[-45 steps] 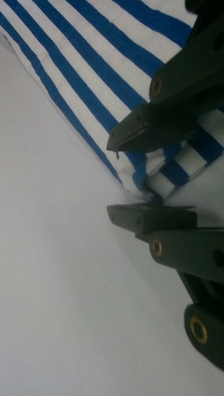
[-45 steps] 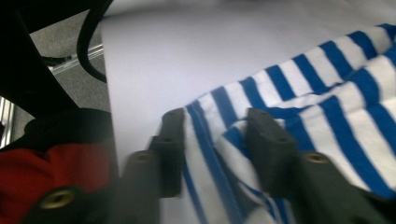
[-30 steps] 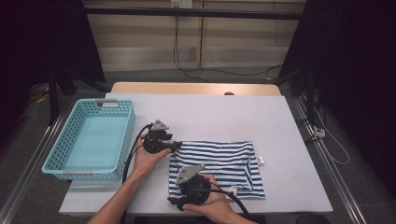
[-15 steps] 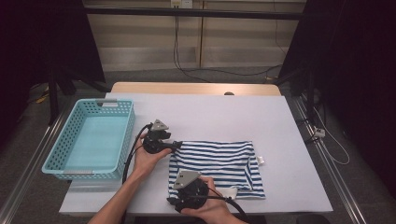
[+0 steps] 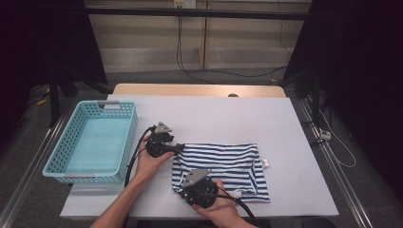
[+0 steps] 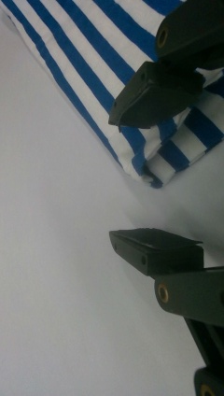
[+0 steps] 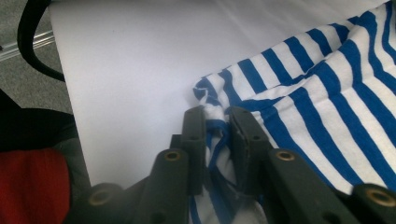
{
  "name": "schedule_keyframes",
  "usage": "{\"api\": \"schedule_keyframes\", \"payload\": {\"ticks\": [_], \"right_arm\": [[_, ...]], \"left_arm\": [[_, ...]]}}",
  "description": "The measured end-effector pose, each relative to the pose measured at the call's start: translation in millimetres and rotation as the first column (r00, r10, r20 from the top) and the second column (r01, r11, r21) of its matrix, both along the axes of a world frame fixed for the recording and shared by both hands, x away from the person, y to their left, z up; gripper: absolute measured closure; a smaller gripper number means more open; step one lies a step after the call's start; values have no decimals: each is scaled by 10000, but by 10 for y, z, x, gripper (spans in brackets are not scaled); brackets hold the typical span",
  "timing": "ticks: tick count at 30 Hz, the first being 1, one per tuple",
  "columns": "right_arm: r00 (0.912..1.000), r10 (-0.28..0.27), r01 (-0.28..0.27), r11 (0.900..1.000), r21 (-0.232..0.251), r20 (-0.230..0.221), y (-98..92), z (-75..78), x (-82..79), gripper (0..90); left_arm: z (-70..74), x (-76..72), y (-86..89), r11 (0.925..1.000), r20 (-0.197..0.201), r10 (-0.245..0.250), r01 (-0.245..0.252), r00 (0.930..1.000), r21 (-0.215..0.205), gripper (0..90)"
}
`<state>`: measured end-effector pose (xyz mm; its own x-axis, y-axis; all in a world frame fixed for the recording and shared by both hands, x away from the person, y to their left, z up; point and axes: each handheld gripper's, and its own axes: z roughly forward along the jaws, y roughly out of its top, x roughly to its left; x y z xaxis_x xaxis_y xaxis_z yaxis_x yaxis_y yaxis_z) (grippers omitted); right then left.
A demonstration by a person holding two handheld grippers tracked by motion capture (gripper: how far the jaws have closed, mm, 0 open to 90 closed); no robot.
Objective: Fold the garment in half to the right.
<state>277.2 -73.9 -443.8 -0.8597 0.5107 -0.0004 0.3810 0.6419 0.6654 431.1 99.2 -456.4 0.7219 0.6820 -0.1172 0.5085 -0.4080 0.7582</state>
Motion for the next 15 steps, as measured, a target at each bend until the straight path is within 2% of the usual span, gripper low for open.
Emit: {"api": "schedule_keyframes", "payload": {"ticks": [1,3,4,5,6,8,12,14,15], "right_arm": [[10000,20,-20,9999,119,-31,-6,-1,3,811],[9999,-74,78,9997,245,-138,-11,-7,0,819],[9998,-52,59,9993,374,-195,-15,-10,7,820],[9999,21,-18,9997,234,-100,-23,-12,15,820],[9998,-41,48,9993,374,-183,-15,-12,8,820],[9999,38,-34,9995,320,-122,-21,-13,10,820],[9999,23,-17,9993,384,-151,-21,-16,9,820],[9999,139,-139,9996,257,0,-25,-14,11,821],[9997,232,-233,9994,268,27,-21,-16,13,822]], "left_arm": [[8,5,17,9995,-54,-205,207,9998,227,364],[-6,-17,5,9999,-244,-21,19,9997,-99,365],[1,-22,32,9993,-243,-272,278,9993,234,392],[-23,-39,16,9999,-302,-146,148,9994,39,437],[-29,-42,29,9994,-131,-330,332,9994,130,456],[-35,-46,25,9997,-133,-238,238,9996,24,475],[-31,-75,-28,9968,193,-620,610,9979,516,525],[-23,-75,-75,9925,199,-1105,1092,9937,549,627],[-22,-74,-92,9925,165,-1078,1067,9940,592,654]]}}
